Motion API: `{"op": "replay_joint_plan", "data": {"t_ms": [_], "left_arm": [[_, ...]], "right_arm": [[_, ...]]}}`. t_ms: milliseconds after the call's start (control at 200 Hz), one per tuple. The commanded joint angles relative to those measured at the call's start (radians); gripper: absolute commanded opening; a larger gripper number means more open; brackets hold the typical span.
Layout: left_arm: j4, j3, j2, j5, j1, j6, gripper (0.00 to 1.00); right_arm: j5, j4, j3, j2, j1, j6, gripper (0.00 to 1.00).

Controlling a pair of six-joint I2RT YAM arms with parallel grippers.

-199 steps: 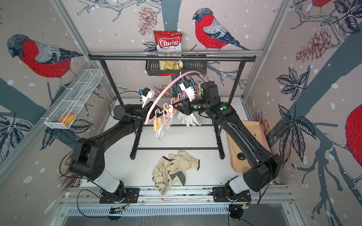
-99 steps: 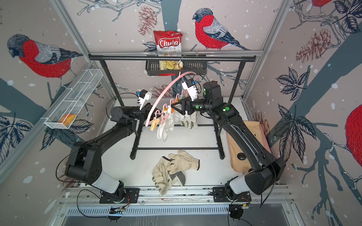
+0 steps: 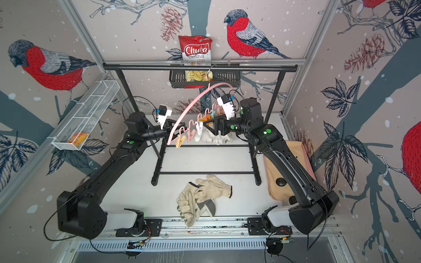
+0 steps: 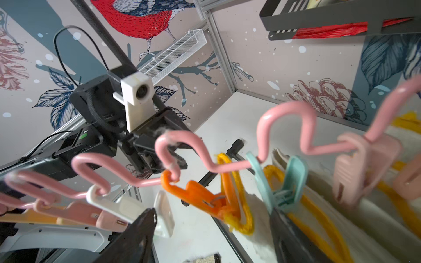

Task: Clip the gloves onto a hanger to dry
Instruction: Clamp the glove onto the hanger.

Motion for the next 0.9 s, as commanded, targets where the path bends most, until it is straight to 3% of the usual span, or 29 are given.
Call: {"op": "replay_joint_plan", "data": {"t_ms": [0,55,140,155,165,170,185,290,420,465,655,785,895], "left_arm": [[-0.1,-0.039,-0.059,-0.169,0.0,0.126,0.43],[-0.115,-0.055,-0.091,-0.238,-0.001,0.138,0.55],[-0.147,-0.072,-0.149,-0.337,-0.001,0.146,0.59],[-0.152,-0.074,-0.158,-0.357,0.0,0.145,0.67],[-0.154,-0.075,-0.163,-0.368,0.0,0.14,0.88],[-0.156,-0.076,-0.167,-0.374,0.0,0.138,0.92],[-0.159,-0.079,-0.175,-0.39,0.0,0.132,0.96],[-0.118,-0.136,-0.247,-0.471,0.001,0.061,0.97],[0.025,-0.255,-0.355,-0.708,-0.001,-0.242,0.98],[0.009,-0.262,-0.384,-0.735,0.0,-0.28,0.98],[-0.07,-0.294,-0.459,-0.607,-0.005,-0.281,0.98],[0.096,-0.412,-0.465,-0.394,-0.02,-0.334,0.93],[0.282,-0.54,-0.494,-0.392,-0.027,-0.518,0.87]], "right_arm": [[0.074,0.019,-0.017,-0.031,-0.002,0.041,0.81],[0.107,0.012,-0.031,-0.052,-0.003,0.051,0.82],[0.171,-0.002,-0.058,-0.09,-0.003,0.067,0.83],[0.181,-0.003,-0.064,-0.097,-0.003,0.07,0.83],[0.187,-0.004,-0.07,-0.102,-0.003,0.075,0.83],[0.191,-0.004,-0.071,-0.104,-0.003,0.076,0.83],[0.201,-0.004,-0.078,-0.104,-0.003,0.081,0.83],[0.267,-0.004,-0.134,-0.191,-0.003,0.124,0.83],[0.334,-0.012,-0.2,-0.285,-0.004,0.174,0.82],[0.362,-0.021,-0.219,-0.313,-0.004,0.196,0.82],[0.417,-0.082,-0.305,-0.396,-0.008,0.292,0.79],[0.471,-0.135,-0.408,-0.459,-0.01,0.401,0.75],[0.481,-0.192,-0.506,-0.509,-0.014,0.481,0.73]]}}
